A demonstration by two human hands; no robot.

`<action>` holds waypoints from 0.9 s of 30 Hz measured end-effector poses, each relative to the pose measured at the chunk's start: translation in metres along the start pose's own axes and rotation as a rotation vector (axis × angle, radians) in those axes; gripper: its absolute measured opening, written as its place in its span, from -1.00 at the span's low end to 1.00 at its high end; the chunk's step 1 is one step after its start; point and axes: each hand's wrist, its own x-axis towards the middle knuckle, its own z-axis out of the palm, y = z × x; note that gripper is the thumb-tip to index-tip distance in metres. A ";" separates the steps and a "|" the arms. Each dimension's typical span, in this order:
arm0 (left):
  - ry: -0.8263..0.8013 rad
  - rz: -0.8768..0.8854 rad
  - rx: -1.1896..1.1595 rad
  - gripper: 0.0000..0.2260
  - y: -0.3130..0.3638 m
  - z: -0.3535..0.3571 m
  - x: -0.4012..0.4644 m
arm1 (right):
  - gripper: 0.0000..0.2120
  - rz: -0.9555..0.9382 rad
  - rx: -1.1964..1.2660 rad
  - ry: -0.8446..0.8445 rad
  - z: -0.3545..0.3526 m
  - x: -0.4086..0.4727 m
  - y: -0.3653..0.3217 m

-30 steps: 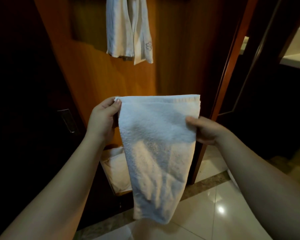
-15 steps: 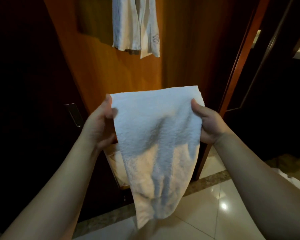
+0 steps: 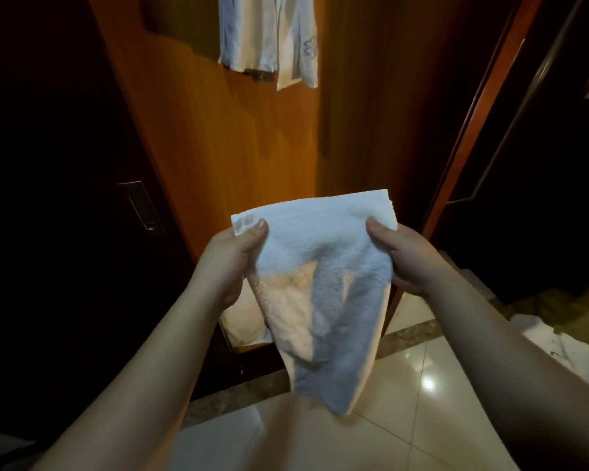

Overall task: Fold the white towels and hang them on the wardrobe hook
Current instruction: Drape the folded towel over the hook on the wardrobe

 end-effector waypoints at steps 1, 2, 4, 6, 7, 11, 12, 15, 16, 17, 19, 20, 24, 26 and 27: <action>0.042 0.000 0.001 -0.76 -0.004 0.003 0.000 | -0.46 -0.013 -0.083 0.058 0.004 -0.002 0.004; 0.087 0.002 -0.006 -0.77 -0.008 0.007 0.000 | -0.57 -0.031 -0.194 0.124 0.010 -0.005 0.009; 0.178 0.015 0.005 -0.81 -0.017 0.016 -0.003 | -0.72 -0.096 -0.361 0.288 0.028 -0.015 0.021; 0.238 0.047 0.045 -0.82 -0.025 0.027 -0.011 | -0.79 -0.162 -0.399 0.414 0.047 -0.024 0.035; 0.253 0.063 0.071 -0.82 -0.030 0.033 -0.016 | -0.83 -0.173 -0.403 0.436 0.055 -0.027 0.043; 0.226 0.123 0.168 -0.78 -0.045 0.051 -0.044 | -0.82 -0.202 -0.442 0.328 0.081 -0.037 0.065; 0.228 0.147 0.196 -0.79 -0.046 0.056 -0.050 | -0.75 -0.210 -0.437 0.295 0.085 -0.039 0.066; 0.224 0.177 0.209 -0.84 -0.052 0.062 -0.057 | -0.75 -0.199 -0.341 0.199 0.092 -0.042 0.071; 0.222 0.177 0.212 -0.85 -0.052 0.062 -0.058 | -0.77 -0.189 -0.321 0.177 0.094 -0.044 0.069; 0.212 0.180 0.193 -0.86 -0.053 0.061 -0.057 | -0.79 -0.183 -0.288 0.161 0.094 -0.044 0.071; 0.188 0.199 0.157 -0.87 -0.053 0.056 -0.055 | -0.82 -0.185 -0.270 0.144 0.095 -0.045 0.070; 0.189 0.198 0.159 -0.88 -0.053 0.055 -0.054 | -0.82 -0.179 -0.254 0.134 0.096 -0.047 0.069; 0.118 0.153 0.178 -0.87 -0.057 0.057 -0.052 | -0.69 -0.151 -0.236 0.077 0.100 -0.050 0.062; 0.062 0.090 0.164 -0.85 -0.064 0.057 -0.047 | -0.62 -0.146 -0.287 0.040 0.099 -0.050 0.060; -0.023 0.045 0.138 -0.82 -0.060 0.050 -0.049 | -0.59 -0.144 -0.332 0.034 0.094 -0.048 0.061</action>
